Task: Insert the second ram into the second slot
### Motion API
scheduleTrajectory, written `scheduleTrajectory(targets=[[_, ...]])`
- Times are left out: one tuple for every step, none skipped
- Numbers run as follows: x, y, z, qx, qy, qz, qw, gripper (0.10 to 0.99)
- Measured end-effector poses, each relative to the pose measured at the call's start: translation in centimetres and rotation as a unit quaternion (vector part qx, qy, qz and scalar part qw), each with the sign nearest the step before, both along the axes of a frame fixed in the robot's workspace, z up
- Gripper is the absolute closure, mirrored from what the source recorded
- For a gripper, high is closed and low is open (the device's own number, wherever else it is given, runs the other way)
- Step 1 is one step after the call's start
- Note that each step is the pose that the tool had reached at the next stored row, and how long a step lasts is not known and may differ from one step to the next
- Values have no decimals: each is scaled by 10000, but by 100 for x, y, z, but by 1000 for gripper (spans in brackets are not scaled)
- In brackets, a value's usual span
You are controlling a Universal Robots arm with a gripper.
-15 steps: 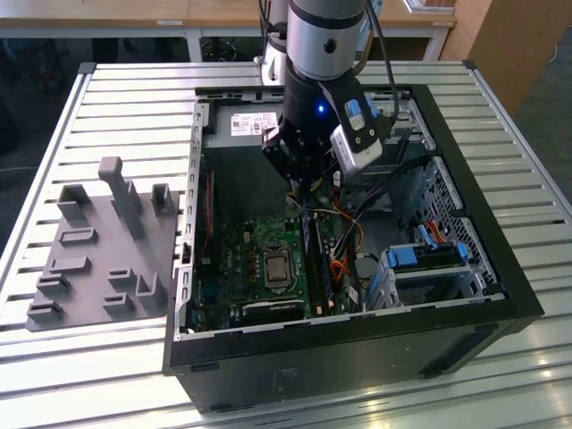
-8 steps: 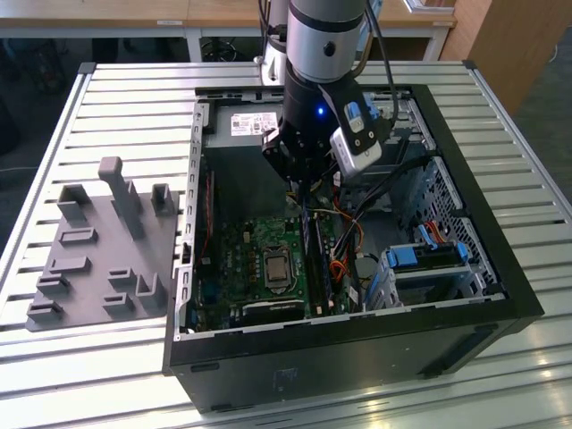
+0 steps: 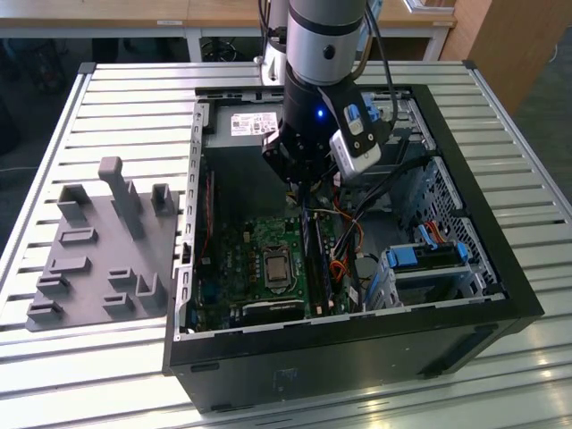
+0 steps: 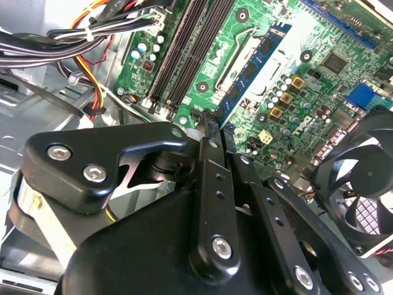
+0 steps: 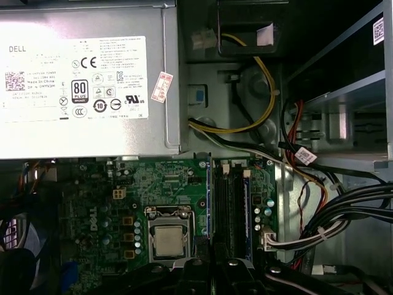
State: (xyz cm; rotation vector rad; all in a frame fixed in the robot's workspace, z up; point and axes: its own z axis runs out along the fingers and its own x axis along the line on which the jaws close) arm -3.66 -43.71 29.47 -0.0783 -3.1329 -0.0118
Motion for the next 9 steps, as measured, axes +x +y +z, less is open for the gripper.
scheduleTrajectory(targets=[[0,0,-7,1,0,0,10000,949],[0,0,-14,2,1,0,10000,949],[0,0,-20,3,1,0,10000,949],[0,0,-26,3,3,0,10000,949],[0,-1,-28,3,3,0,10000,949],[0,-1,-30,-2,3,0,10000,949],[0,-1,-32,-4,4,0,10000,949],[0,-1,-34,-4,3,0,10000,949],[0,-1,-34,-4,3,0,10000,949]])
